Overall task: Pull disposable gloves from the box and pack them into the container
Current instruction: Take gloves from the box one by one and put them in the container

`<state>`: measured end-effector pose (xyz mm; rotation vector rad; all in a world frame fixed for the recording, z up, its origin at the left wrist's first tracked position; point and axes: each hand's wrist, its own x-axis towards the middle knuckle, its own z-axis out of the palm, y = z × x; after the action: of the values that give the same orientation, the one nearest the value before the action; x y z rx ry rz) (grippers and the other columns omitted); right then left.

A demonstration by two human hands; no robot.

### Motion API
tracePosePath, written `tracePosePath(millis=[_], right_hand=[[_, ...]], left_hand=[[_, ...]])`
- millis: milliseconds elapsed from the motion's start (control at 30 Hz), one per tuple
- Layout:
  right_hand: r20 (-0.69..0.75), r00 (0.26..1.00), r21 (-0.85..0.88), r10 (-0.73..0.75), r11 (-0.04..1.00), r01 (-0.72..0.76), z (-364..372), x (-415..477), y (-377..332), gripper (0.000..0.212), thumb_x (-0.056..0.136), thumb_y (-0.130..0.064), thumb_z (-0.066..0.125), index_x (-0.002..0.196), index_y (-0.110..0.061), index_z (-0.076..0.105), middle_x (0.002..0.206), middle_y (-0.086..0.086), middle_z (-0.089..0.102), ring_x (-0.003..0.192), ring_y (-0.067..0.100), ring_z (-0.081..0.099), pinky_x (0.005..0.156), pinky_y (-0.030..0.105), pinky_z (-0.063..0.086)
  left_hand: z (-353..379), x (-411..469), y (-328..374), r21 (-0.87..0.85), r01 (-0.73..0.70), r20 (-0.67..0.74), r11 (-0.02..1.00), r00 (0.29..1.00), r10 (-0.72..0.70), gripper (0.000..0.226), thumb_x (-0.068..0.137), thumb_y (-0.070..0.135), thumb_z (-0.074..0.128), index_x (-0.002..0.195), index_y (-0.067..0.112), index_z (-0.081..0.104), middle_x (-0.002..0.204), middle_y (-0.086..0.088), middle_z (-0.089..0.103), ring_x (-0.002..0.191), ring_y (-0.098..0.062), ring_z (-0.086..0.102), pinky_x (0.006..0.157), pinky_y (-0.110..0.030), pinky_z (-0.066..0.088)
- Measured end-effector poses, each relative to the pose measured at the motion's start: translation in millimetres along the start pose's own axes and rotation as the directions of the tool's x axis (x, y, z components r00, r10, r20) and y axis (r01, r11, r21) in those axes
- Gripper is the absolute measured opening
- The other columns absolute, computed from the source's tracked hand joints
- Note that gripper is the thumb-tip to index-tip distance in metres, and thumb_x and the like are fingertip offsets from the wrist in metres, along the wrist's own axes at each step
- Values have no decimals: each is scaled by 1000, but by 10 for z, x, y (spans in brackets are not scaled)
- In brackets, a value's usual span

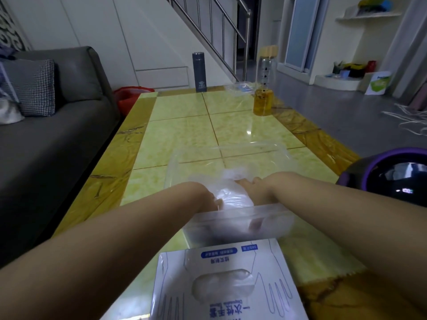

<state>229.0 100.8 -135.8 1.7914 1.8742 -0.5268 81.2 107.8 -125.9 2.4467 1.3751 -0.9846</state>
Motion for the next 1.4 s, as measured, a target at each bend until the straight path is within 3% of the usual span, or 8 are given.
tracePosePath(millis=[300,433,600,700,900,1000,1133,1400], right_hand=[[9,999,31,40,999,-41,-52,-160,-74,130,64,-45,83,148,-35,-16,158,13,13,136,42,30,102,52,39],[-111,993,56,-43,997,49,-229,-552,-123,100,75,-40,77,152,-27,15,155,4,26,127,30,46,94,36,48],[-585,765,9,-269,941,338,-315,-1175,-276,34,90,-32,63,122,-21,61,117,-5,63,90,5,55,72,15,42],[-630,677,24,-380,862,506,-84,-1512,-436,17,89,-26,63,104,-22,70,88,-19,61,69,-8,50,59,5,38],[-266,842,-248,-468,878,410,639,-1397,-606,37,95,-17,53,129,-30,58,116,-2,60,97,15,55,72,23,33],[-294,832,-274,-470,876,398,741,-1253,-636,38,95,-20,52,130,-35,55,104,-2,49,89,17,47,69,27,32],[-349,809,-215,-473,881,422,795,-1156,-708,27,93,-21,56,117,-29,65,81,-10,35,84,17,41,54,21,21],[-422,763,-244,-489,872,424,757,-1227,-745,11,89,-13,55,95,-16,63,98,-2,49,81,17,43,58,28,28]], left_hand=[[-201,-715,-252,-94,-129,-288,987,953,97,41,97,37,48,130,15,57,133,-2,57,120,-19,52,102,-30,38],[-171,-1002,-405,-134,-160,-453,978,888,84,32,96,32,51,123,20,63,125,4,62,110,-12,57,85,-17,36],[-27,-1291,-436,-206,-185,-623,961,782,16,28,95,27,54,122,23,62,115,6,64,91,-5,54,78,-16,39],[172,-1459,-320,-254,-244,-708,936,706,-8,21,94,25,55,112,24,66,101,9,63,83,-4,56,70,-17,43],[747,-1531,22,-318,-233,-477,919,877,57,35,88,31,64,122,22,60,122,1,60,100,-10,55,83,-22,44],[970,-1452,82,-341,-139,-308,930,951,29,71,81,41,70,143,26,38,149,0,31,130,-21,38,105,-34,37],[1062,-1372,71,-346,-137,-298,928,954,30,75,81,45,69,145,26,35,153,0,20,136,-23,29,110,-38,32],[1135,-1321,49,-360,-149,-303,921,952,36,76,83,45,67,146,28,31,155,2,17,138,-23,24,111,-40,30]])
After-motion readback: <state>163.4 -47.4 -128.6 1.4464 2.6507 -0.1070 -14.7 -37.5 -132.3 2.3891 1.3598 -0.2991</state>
